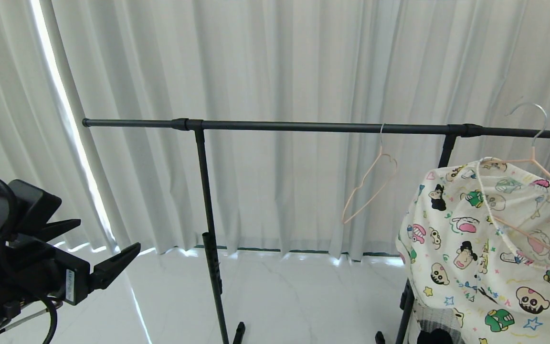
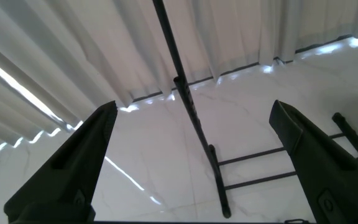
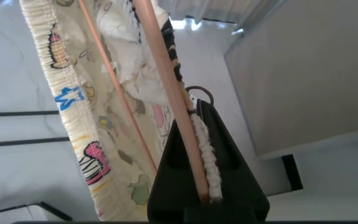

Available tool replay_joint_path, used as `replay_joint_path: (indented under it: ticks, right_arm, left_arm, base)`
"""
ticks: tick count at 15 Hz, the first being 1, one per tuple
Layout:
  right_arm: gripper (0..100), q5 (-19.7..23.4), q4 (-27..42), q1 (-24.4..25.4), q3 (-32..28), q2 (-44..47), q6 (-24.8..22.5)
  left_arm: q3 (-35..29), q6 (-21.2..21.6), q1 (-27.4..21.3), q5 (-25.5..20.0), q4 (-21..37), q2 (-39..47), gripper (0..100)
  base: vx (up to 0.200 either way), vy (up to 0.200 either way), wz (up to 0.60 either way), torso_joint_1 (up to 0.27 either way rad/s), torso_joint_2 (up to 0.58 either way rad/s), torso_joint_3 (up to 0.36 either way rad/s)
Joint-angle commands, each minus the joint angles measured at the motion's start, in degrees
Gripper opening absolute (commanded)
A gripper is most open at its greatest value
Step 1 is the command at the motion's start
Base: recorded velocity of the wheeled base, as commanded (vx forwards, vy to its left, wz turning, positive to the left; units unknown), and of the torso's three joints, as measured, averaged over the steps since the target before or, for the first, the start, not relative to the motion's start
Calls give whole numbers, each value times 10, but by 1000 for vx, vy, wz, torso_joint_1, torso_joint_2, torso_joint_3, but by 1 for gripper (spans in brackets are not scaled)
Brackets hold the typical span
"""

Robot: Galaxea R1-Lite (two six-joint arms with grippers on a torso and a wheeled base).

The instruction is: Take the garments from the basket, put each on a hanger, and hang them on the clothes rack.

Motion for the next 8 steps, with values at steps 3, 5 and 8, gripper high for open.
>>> replay_joint_path:
  ticks: [3,5,8]
  right_arm:
    - [0,1,-2,-1,-7,21,1]
    - [0,1,-4,0,-7,24,1]
    - [0,1,-5,-1,-8,29,2]
  left_arm:
    - [-3,0,-2,-1,0,0,100]
    - [-3,0,-7,-1,0,0,100]
    - [-3,-1,-17,-1,0,-2,100]
  base:
    - [0,0,0,0,0,0]
    - [200,0,0,0,2,2]
    - [200,0,0,-4,-2,7]
